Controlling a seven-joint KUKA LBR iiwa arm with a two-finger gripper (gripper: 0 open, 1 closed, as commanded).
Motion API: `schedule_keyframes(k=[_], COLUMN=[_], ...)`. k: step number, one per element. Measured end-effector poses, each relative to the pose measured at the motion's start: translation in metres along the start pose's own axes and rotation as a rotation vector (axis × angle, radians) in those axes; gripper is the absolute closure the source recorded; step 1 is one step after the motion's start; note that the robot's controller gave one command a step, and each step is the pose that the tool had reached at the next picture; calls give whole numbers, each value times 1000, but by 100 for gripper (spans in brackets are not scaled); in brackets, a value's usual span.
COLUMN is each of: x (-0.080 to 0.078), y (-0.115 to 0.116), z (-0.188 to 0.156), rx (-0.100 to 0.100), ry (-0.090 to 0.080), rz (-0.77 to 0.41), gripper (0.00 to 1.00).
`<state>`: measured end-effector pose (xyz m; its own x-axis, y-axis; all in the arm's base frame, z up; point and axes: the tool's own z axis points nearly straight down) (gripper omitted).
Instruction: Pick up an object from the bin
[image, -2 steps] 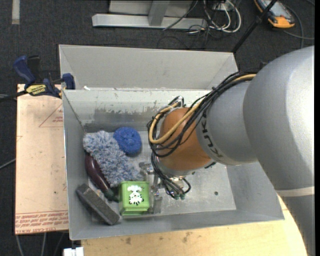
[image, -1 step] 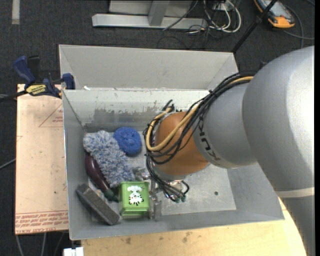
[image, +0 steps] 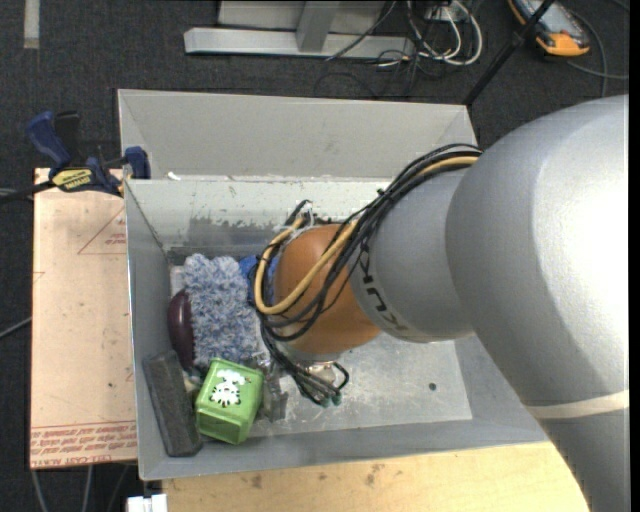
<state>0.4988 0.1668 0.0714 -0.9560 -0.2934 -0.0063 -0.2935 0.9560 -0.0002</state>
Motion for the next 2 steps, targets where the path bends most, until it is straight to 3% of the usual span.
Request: schedule_keyframes(k=[1,2], x=[0,10], y=[0,-5], z=[0,-51], rx=[0,-1], ry=[0,13], rz=[0,8], gripper=[100,100])
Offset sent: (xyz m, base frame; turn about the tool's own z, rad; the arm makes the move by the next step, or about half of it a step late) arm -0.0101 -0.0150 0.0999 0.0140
